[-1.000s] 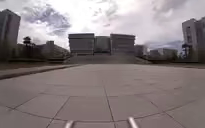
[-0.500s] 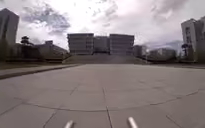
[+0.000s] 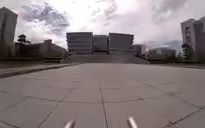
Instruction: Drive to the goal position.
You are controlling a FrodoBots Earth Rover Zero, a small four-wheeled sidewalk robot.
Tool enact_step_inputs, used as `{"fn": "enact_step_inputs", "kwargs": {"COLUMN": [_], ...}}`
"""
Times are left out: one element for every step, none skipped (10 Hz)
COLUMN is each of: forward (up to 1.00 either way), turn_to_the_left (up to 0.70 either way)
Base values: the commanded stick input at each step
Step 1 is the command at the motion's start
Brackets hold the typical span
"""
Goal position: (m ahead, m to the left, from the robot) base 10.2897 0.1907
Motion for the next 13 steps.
{"fn": "enact_step_inputs", "kwargs": {"forward": [1.00,1.00,1.00,1.00,1.00,1.00,1.00,1.00,1.00,1.00,1.00,1.00,1.00], "turn_to_the_left": [0.01,0.01,0.01,0.01,0.01,0.01,0.01,0.01,0.01,0.01,0.01,0.01,0.01]}}
